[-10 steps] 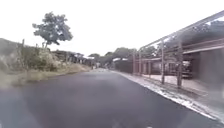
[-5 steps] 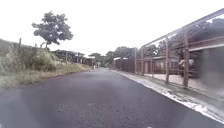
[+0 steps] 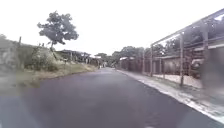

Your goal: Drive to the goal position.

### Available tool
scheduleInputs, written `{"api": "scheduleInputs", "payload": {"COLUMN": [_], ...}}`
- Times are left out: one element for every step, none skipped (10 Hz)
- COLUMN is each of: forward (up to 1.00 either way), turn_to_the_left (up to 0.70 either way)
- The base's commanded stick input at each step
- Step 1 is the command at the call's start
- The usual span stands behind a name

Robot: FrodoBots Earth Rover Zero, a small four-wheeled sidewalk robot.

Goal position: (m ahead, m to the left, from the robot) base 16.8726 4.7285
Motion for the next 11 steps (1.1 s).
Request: {"api": "scheduleInputs", "payload": {"forward": [0.7,0.7,0.7,0.7,0.7,0.7,0.7,0.7,0.7,0.7,0.7], "turn_to_the_left": [0.07,0.35,0.21,0.0,0.0,0.0,0.0,0.0,0.0,0.0,0.0]}}
